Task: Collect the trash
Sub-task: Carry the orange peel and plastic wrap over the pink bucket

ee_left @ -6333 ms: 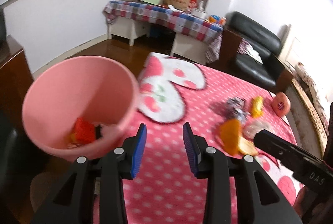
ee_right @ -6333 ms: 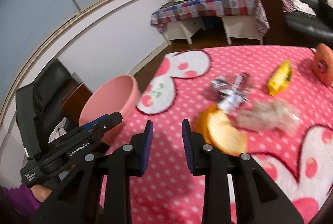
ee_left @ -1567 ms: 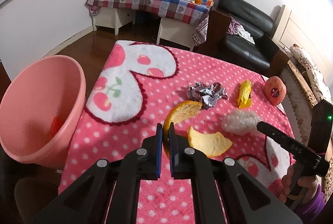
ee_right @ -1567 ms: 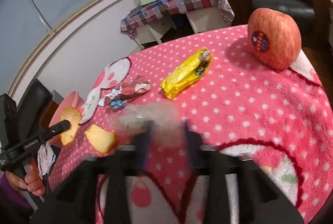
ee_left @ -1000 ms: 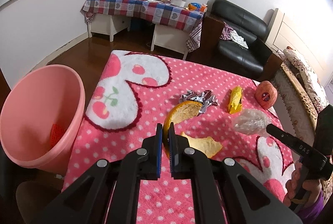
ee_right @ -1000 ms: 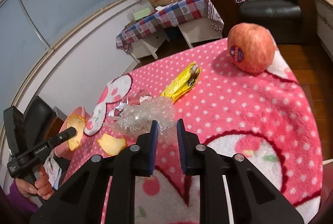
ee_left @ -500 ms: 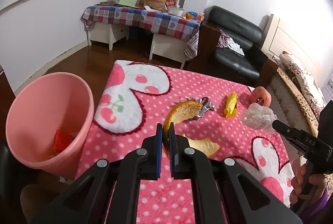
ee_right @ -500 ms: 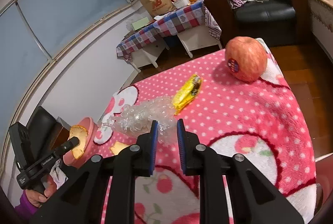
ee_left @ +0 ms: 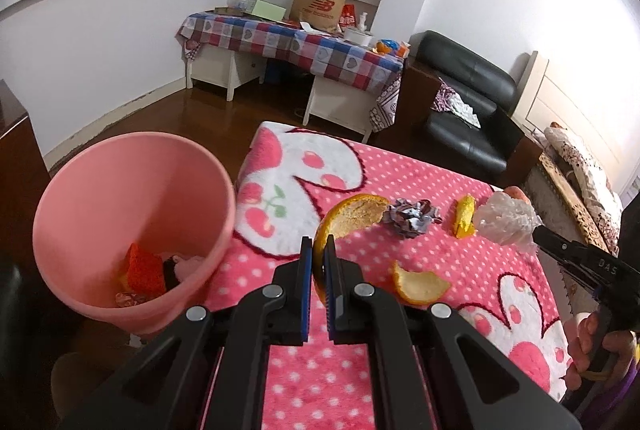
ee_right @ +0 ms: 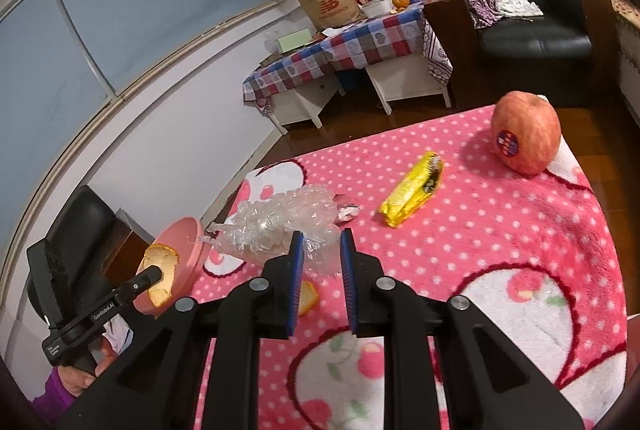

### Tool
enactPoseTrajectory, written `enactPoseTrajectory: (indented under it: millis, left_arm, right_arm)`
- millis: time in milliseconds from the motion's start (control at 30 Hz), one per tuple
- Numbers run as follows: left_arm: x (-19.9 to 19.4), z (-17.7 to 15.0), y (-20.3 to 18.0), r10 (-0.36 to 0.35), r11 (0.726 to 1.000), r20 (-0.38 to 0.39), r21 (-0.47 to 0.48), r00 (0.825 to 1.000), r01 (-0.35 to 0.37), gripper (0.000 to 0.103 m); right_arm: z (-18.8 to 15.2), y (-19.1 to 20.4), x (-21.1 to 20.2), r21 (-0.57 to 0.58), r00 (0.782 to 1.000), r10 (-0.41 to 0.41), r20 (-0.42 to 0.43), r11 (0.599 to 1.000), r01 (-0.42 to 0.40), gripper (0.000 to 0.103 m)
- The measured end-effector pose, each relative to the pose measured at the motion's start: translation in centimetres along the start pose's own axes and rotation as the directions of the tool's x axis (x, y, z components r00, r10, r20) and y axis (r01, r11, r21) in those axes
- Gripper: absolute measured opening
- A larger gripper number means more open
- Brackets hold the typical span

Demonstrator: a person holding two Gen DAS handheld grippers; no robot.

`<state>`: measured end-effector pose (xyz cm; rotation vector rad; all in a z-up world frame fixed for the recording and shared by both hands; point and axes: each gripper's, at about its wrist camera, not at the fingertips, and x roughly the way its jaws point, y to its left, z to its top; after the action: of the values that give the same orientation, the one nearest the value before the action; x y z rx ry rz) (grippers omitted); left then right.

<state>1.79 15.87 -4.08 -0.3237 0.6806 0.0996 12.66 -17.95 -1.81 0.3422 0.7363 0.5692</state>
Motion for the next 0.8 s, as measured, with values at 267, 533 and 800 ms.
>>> enactPoseTrajectory:
  millis: [267,533,800]
  left_arm:
    - [-0.1,-0.1,2.2,-0.002,1.0,0.006,-0.027,1.0,0.002,0.005]
    - [-0.6,-0.6,4.2,0.018,0.998,0.019,-0.067,1.0,-0.017,0.005]
    - [-1.5,-1.1,7.1,0.063,0.991,0.034,-0.12,0.997,-0.058,0.005]
  right_arm:
    - [-0.3,1.6,0.5,-0.018,1.0,-0.012,-0.01,1.0,0.012,0.019]
    - [-0.2,3.1,2.3,-0.026,0.999,0.016,-0.049,1.0,-0.018,0.019]
    - [-0.2,6.4,5.2,-0.069,0.992,0.067,-0.106,0.995,-0.074,0.019]
